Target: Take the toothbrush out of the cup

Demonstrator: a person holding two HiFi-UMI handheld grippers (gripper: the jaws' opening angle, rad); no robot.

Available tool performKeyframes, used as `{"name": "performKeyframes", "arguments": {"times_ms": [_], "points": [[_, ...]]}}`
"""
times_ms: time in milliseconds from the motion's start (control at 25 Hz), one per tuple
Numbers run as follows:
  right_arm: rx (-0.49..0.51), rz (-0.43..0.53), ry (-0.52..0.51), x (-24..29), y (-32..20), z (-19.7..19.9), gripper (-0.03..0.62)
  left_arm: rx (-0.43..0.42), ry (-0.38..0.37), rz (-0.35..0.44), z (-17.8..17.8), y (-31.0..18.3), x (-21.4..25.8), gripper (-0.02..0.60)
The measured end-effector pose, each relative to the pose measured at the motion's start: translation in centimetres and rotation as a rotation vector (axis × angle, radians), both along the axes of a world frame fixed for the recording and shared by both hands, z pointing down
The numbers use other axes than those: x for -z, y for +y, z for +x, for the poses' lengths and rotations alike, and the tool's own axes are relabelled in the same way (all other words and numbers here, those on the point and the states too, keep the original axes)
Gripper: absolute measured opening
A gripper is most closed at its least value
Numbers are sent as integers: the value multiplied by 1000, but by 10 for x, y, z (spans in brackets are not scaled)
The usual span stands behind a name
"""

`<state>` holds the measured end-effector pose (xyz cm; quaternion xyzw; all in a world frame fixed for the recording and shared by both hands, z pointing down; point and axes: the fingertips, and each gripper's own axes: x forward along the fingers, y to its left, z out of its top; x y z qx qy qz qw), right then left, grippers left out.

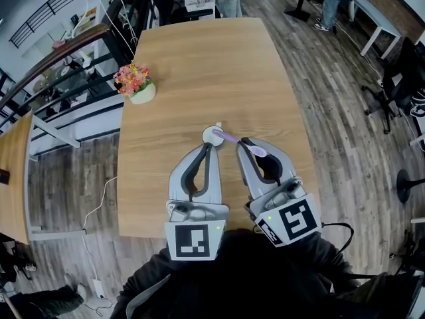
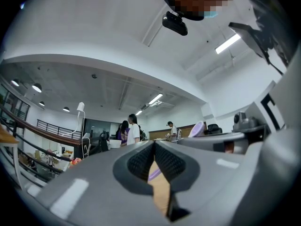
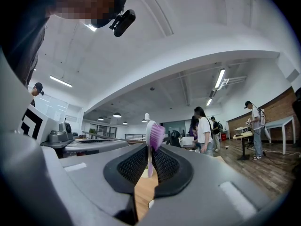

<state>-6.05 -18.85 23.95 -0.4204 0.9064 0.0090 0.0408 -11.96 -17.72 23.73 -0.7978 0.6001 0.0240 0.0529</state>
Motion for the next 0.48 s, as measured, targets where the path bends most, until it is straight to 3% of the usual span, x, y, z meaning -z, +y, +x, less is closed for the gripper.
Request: {"name": "performKeyframes", "arguments": {"times_ms": [480], "points": [[-9, -7, 0, -2, -3, 1, 28, -12, 18, -18, 3, -3, -4, 8]]}}
